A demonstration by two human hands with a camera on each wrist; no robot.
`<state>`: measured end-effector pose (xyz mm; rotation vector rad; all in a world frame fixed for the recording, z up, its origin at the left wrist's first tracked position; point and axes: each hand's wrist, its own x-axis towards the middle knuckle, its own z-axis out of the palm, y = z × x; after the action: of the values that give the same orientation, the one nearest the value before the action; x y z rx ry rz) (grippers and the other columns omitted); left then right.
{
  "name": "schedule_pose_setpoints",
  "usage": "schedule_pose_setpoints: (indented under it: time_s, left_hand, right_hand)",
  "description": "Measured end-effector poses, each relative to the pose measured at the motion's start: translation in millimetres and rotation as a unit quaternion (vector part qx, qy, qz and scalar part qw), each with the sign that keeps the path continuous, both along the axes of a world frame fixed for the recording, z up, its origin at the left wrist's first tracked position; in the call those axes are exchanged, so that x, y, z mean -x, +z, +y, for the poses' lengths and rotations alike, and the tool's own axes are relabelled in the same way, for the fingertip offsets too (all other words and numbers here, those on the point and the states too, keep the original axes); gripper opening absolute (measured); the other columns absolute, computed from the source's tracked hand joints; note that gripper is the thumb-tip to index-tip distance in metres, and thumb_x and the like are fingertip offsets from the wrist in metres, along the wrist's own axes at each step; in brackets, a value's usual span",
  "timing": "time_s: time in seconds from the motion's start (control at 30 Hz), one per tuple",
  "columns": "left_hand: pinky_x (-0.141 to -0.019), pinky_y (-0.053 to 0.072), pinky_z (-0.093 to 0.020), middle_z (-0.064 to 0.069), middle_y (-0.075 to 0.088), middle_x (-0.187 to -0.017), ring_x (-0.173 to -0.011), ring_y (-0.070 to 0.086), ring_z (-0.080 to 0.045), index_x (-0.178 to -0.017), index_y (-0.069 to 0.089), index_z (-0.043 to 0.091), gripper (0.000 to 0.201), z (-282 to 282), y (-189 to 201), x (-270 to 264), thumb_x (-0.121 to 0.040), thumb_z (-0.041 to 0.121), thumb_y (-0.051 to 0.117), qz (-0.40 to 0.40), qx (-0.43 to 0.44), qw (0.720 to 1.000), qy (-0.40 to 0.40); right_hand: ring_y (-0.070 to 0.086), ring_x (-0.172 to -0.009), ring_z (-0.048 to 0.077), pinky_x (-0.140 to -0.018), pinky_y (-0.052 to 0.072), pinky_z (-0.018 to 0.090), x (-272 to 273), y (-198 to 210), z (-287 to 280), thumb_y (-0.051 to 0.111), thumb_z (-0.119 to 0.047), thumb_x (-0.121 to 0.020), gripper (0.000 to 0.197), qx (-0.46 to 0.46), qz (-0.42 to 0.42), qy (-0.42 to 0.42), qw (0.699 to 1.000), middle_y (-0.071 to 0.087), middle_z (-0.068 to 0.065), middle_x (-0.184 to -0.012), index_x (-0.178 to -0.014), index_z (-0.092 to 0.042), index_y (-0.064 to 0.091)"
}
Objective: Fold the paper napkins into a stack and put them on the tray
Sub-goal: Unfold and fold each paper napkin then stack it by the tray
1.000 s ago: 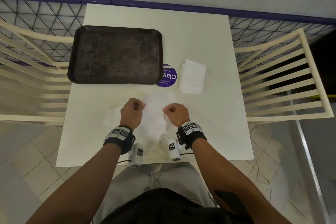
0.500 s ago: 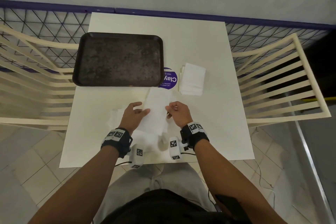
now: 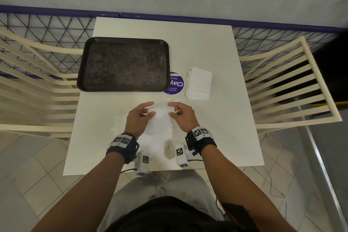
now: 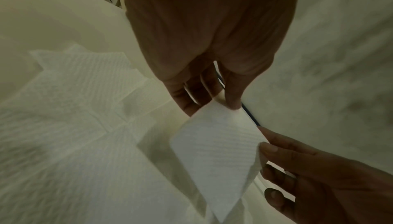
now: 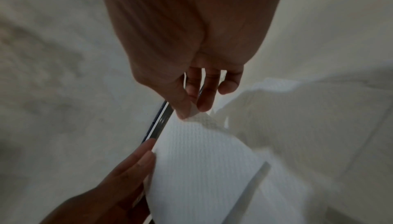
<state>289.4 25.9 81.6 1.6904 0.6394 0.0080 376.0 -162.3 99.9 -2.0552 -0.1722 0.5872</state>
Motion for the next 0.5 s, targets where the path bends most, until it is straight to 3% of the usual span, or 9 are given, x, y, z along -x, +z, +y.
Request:
schedule_pose_setpoints:
  time_s: [0.07, 0.13, 0.23, 0.5]
  left_hand:
    - [-0.082, 0.061, -0.039, 0.003, 0.069, -0.093, -0.090, 0.068, -0.024, -0.117, 0.076, 0.032, 0.023, 0, 1, -1, -0.095, 0.025, 0.075, -0.004, -0.012, 1.000, 0.006]
    - [-0.073, 0.061, -0.034, -0.002, 0.072, -0.092, -0.088, 0.069, -0.026, -0.112, 0.078, 0.026, 0.018, 0, 3, -2, -0.095, 0.022, 0.075, -0.007, -0.010, 1.000, 0.014]
    - [-0.069, 0.060, -0.030, -0.005, 0.076, -0.092, -0.087, 0.071, -0.025, -0.109, 0.080, 0.024, 0.016, 0, 5, -3, -0.093, 0.021, 0.077, -0.010, -0.014, 1.000, 0.019]
    - [-0.068, 0.057, -0.024, 0.004, 0.080, -0.090, -0.080, 0.072, -0.006, -0.103, 0.080, 0.020, 0.013, 0, 10, -4, -0.090, 0.023, 0.080, -0.001, -0.021, 0.999, 0.024]
  right_hand:
    - [0.057, -0.082, 0.013, -0.086, 0.047, 0.023, -1, 3, 0, 0.074, -0.016, -0.090, 0.033, 0.006, -0.004, 0.012, 1.000, 0.060, -0.001, -0.101, -0.122, -0.025, 0.072]
    - [0.057, -0.083, 0.013, -0.085, 0.046, 0.022, -2, 5, 1, 0.075, -0.021, -0.090, 0.032, 0.006, -0.010, 0.016, 1.000, 0.062, 0.001, -0.103, -0.121, -0.023, 0.072]
    - [0.056, -0.082, 0.012, -0.080, 0.043, 0.018, -4, 7, 2, 0.078, -0.027, -0.088, 0.028, 0.010, -0.040, 0.019, 0.999, 0.064, -0.001, -0.101, -0.116, -0.023, 0.075]
    - [0.055, -0.082, 0.009, -0.072, 0.039, 0.011, -7, 2, 1, 0.076, -0.030, -0.090, 0.015, 0.032, -0.084, 0.020, 0.996, 0.063, -0.004, -0.097, -0.103, -0.026, 0.080]
